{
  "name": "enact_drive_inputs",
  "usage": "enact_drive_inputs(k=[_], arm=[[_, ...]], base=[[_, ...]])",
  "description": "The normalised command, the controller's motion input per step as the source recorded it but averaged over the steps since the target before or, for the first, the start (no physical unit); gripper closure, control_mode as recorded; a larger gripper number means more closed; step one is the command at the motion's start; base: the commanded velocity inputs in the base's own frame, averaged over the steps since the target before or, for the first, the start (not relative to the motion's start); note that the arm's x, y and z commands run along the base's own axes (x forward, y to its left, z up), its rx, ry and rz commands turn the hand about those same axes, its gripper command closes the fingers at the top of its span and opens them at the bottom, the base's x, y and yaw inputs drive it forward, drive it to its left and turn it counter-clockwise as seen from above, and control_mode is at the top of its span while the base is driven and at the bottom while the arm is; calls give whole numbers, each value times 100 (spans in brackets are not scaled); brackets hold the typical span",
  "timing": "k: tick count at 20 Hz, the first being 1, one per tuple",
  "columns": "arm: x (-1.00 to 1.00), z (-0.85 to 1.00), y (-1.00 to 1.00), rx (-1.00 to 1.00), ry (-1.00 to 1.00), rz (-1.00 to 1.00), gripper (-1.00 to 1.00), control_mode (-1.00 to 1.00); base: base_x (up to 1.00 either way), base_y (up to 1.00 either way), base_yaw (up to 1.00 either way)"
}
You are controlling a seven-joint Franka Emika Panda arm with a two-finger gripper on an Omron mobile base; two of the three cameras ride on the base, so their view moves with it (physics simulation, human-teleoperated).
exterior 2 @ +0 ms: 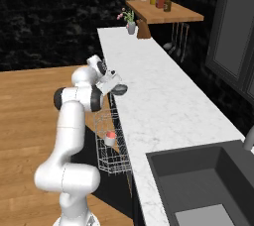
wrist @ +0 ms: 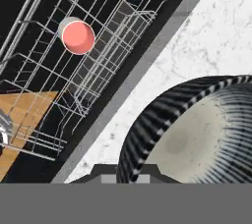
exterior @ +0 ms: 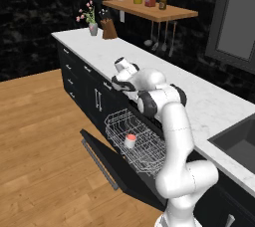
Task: Pick up the cup and bowl from the counter, place them in the dishwasher, and close the dishwasher door.
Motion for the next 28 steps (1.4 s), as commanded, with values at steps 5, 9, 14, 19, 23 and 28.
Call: enact_drive_inputs(k=[5, 9, 14, 19, 23, 28], arm=[[-100, -5, 93, 0, -10, -14, 100, -100], [-100, -1, 58, 3, -1, -13, 100, -100], [-100, -49, 22, 2, 0, -13, 100, -100], [-57, -100, 4, 0, -2, -17, 100, -100], [2, -98, -2, 1, 0, -12, 100, -100], [9, -82, -5, 3, -1, -7, 100, -100]], base=[[0, 0, 0], [0, 0, 0], [0, 0, 0], [0, 0, 0], [0, 0, 0], [0, 0, 0]])
